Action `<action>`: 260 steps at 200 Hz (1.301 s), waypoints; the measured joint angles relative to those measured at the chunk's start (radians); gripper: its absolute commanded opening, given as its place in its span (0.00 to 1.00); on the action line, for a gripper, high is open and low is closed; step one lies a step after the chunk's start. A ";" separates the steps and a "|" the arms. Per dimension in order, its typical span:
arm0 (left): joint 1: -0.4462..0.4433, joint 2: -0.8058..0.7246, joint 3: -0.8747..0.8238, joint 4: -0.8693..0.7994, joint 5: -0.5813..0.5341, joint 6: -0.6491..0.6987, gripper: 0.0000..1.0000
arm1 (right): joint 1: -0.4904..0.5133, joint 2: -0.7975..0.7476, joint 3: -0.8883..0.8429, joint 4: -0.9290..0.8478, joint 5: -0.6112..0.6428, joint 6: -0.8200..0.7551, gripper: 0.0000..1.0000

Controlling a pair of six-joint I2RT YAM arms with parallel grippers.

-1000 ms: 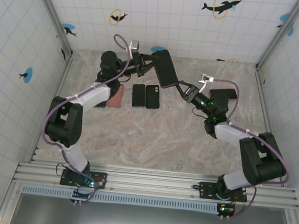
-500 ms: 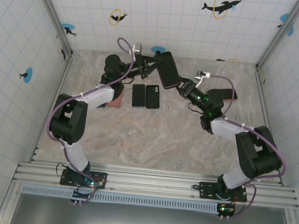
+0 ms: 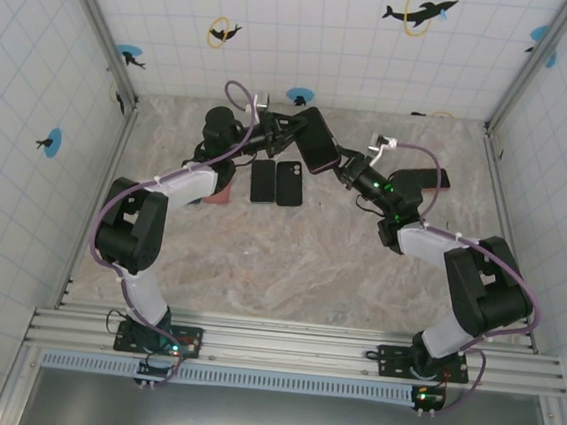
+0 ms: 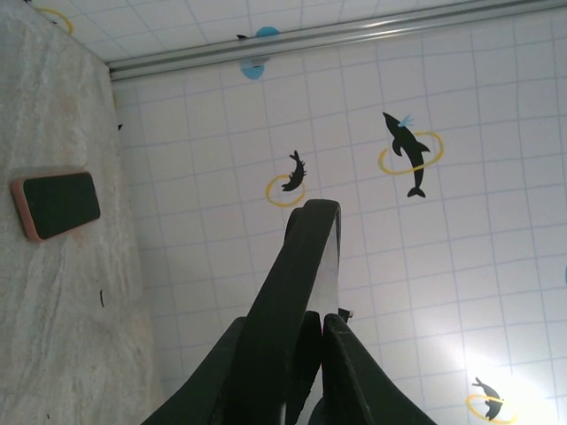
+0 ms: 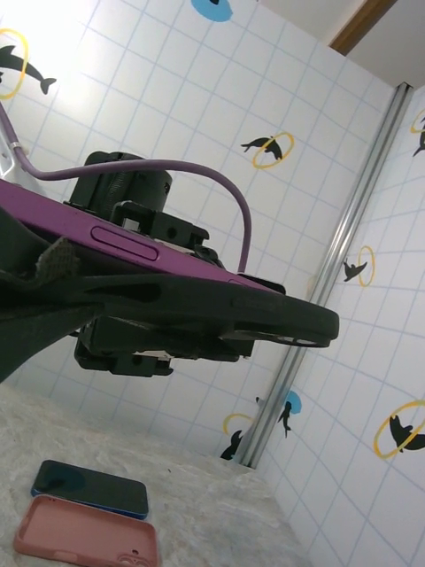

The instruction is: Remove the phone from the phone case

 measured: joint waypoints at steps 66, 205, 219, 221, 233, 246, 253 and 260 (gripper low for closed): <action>0.002 0.000 -0.019 -0.106 -0.023 0.048 0.36 | 0.001 0.025 -0.055 0.052 0.032 0.078 0.00; -0.023 -0.162 -0.119 -0.393 -0.142 0.102 0.50 | 0.042 0.077 -0.100 0.056 0.354 0.067 0.00; -0.060 -0.171 -0.119 -0.403 -0.156 0.090 0.49 | 0.056 0.083 -0.100 0.051 0.395 0.054 0.00; -0.066 -0.172 -0.119 -0.404 -0.159 0.087 0.49 | 0.060 0.084 -0.100 0.050 0.403 0.053 0.00; -0.094 -0.182 -0.120 -0.410 -0.167 0.074 0.50 | 0.071 0.091 -0.100 0.049 0.438 0.042 0.00; -0.111 -0.194 -0.123 -0.409 -0.174 0.059 0.51 | 0.082 0.105 -0.099 0.051 0.474 0.031 0.00; -0.115 -0.201 -0.128 -0.404 -0.179 0.048 0.51 | 0.087 0.114 -0.097 0.051 0.491 0.027 0.00; -0.118 -0.207 -0.134 -0.401 -0.186 0.040 0.51 | 0.092 0.126 -0.093 0.051 0.506 0.020 0.00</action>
